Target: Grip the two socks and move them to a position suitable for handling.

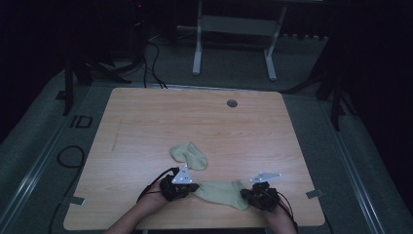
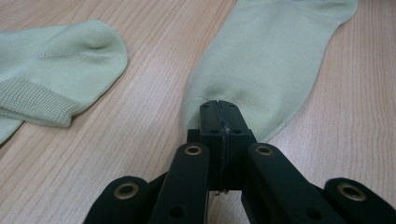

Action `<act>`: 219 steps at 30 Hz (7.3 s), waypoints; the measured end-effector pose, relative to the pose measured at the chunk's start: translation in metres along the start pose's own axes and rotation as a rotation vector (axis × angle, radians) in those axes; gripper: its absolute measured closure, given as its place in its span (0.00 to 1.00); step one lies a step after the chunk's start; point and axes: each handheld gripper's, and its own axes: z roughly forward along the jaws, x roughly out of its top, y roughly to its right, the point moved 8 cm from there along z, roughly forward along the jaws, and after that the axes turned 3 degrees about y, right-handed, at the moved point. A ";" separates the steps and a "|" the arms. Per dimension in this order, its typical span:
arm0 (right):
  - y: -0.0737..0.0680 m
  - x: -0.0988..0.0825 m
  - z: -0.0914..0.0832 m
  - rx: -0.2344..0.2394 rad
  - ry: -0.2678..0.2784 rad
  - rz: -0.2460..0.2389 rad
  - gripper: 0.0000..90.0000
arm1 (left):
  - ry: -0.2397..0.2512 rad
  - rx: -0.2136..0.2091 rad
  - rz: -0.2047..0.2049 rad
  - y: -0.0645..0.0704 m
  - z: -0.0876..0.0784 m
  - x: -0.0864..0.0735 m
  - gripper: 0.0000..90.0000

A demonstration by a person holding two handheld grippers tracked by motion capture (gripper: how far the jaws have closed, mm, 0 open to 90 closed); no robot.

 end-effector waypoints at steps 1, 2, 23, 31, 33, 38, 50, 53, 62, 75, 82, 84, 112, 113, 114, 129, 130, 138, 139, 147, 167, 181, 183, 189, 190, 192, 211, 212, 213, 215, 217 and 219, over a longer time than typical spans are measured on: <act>0.000 0.000 0.000 0.002 -0.001 0.004 0.94 | 0.002 0.001 -0.001 0.000 0.000 0.000 0.99; 0.000 0.000 0.000 0.002 -0.003 -0.002 0.94 | 0.003 -0.001 -0.003 0.000 0.000 0.000 0.99; -0.007 0.039 -0.010 0.010 0.042 -0.066 0.77 | 0.040 -0.039 -0.058 0.012 -0.019 0.005 0.51; -0.019 0.094 0.003 0.031 0.061 -0.130 0.58 | 0.068 0.007 -0.125 -0.002 -0.048 -0.010 0.36; -0.023 0.107 0.011 0.038 0.061 -0.138 0.57 | 0.072 0.016 -0.139 -0.003 -0.053 -0.015 0.35; -0.038 0.137 0.038 0.052 0.042 -0.172 0.54 | 0.049 0.035 -0.184 -0.005 -0.061 -0.030 0.21; -0.068 0.181 0.120 0.044 -0.050 -0.206 0.52 | 0.046 0.100 -0.267 -0.016 -0.070 -0.048 0.02; -0.069 0.186 0.137 0.024 -0.069 -0.189 0.51 | 0.047 0.109 -0.282 -0.019 -0.069 -0.050 0.02; -0.067 0.177 0.156 -0.058 -0.097 -0.246 0.68 | 0.054 0.113 -0.296 -0.020 -0.069 -0.050 0.02; -0.052 0.192 0.135 -0.079 -0.070 -0.231 0.93 | 0.051 0.113 -0.309 -0.022 -0.068 -0.052 0.02; -0.031 0.208 0.094 -0.140 -0.040 -0.245 0.93 | 0.050 0.104 -0.318 -0.022 -0.067 -0.051 0.02; -0.027 0.210 0.088 -0.148 -0.037 -0.244 0.93 | 0.049 0.102 -0.320 -0.022 -0.067 -0.051 0.02; -0.001 0.135 0.108 -0.170 -0.124 -0.145 0.59 | 0.056 0.095 -0.300 -0.019 -0.058 -0.043 0.02; -0.002 0.135 0.108 -0.162 -0.123 -0.143 0.58 | 0.054 0.097 -0.297 -0.018 -0.058 -0.042 0.02; -0.003 0.135 0.108 -0.160 -0.125 -0.143 0.57 | 0.052 0.097 -0.294 -0.018 -0.057 -0.040 0.02; -0.012 0.141 0.076 -0.092 -0.070 -0.149 0.70 | 0.110 0.161 -0.149 -0.040 -0.041 0.012 0.76; -0.012 0.138 0.077 -0.090 -0.077 -0.150 0.71 | 0.111 0.165 -0.140 -0.042 -0.040 0.017 0.82; -0.016 0.121 0.088 -0.101 -0.129 -0.211 0.67 | 0.119 0.179 -0.104 -0.071 -0.022 0.066 0.98; -0.017 0.119 0.089 -0.103 -0.135 -0.216 0.67 | 0.111 0.177 -0.105 -0.074 -0.016 0.070 0.99; -0.016 0.115 0.093 -0.116 -0.141 -0.226 0.76 | -0.039 0.172 -0.108 -0.090 0.031 0.061 0.99; 0.012 0.141 0.055 -0.083 -0.043 -0.134 0.92 | -0.084 0.183 -0.077 -0.093 0.041 0.042 0.99; 0.077 0.130 0.042 -0.143 -0.055 0.008 0.92 | -0.089 0.168 -0.054 -0.094 0.040 0.042 0.99; 0.081 0.127 0.044 -0.156 -0.059 0.025 0.88 | -0.093 0.167 -0.051 -0.094 0.040 0.042 0.99; 0.089 0.127 0.043 -0.188 -0.043 0.047 0.81 | -0.094 0.167 -0.051 -0.095 0.040 0.042 0.99; 0.088 0.128 0.042 -0.185 -0.039 0.048 0.81 | -0.094 0.165 -0.052 -0.095 0.040 0.042 0.99; 0.085 0.128 0.043 -0.176 -0.040 0.036 0.86 | -0.096 0.164 -0.050 -0.095 0.040 0.042 0.99; 0.089 0.102 0.062 -0.176 -0.099 0.030 0.92 | -0.094 0.159 -0.070 -0.096 0.043 0.045 0.99; 0.090 0.101 0.061 -0.175 -0.101 0.034 0.92 | -0.097 0.158 -0.071 -0.096 0.043 0.045 0.99; 0.090 0.100 0.061 -0.177 -0.102 0.032 0.92 | -0.102 0.157 -0.064 -0.096 0.044 0.046 0.99; 0.089 0.099 0.060 -0.181 -0.102 0.028 0.92 | -0.106 0.165 -0.056 -0.095 0.044 0.046 0.99; 0.089 0.098 0.059 -0.183 -0.098 0.022 0.92 | -0.115 0.169 -0.044 -0.094 0.044 0.047 0.99; 0.088 0.098 0.059 -0.183 -0.094 0.025 0.91 | -0.119 0.166 -0.054 -0.095 0.044 0.047 0.99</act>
